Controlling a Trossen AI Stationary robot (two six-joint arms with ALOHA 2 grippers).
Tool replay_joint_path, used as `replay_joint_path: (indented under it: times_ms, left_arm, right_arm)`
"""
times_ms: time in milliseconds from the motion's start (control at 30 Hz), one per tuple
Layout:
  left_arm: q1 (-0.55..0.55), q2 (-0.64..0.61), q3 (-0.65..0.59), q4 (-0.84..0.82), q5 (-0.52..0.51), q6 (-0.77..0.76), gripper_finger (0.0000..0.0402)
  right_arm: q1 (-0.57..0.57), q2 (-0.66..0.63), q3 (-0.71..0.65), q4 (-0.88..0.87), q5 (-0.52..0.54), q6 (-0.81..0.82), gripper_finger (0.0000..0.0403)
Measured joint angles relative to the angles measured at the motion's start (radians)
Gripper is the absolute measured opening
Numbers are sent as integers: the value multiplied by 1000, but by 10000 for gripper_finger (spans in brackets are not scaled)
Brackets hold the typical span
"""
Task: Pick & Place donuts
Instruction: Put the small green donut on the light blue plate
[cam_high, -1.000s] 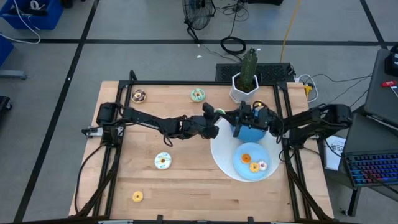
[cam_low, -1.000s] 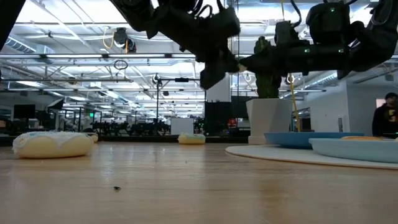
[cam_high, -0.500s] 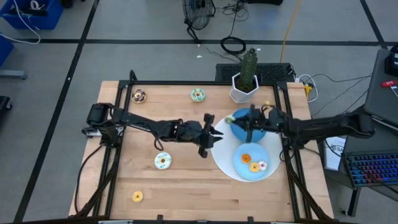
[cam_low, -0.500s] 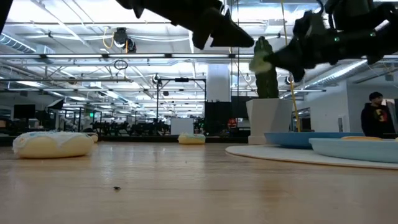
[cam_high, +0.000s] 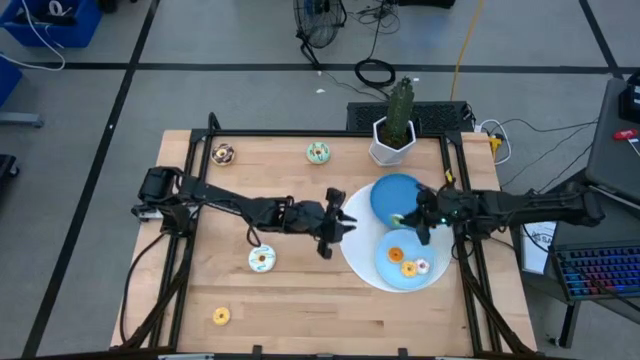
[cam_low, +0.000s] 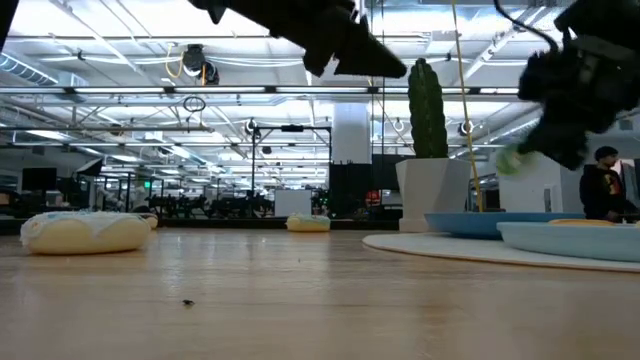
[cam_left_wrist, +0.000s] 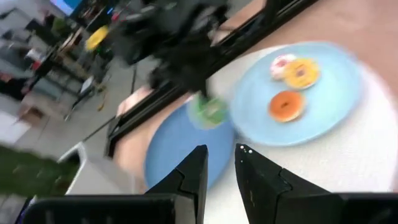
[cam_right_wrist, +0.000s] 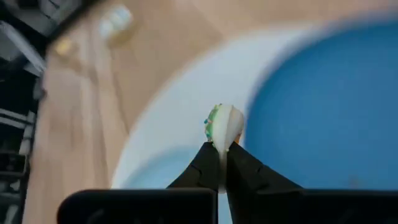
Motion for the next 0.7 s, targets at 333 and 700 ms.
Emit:
replay_joint_path:
  times_ms: [333,700]
  left_arm:
    - [48,0,0,-33,-8,-97,88]
    - [47,0,0,-32,-8,-96,88]
  right_arm:
    - [178,7,0,-263,-51,285,0]
    - [237,7,-30,-260,-75,374,36]
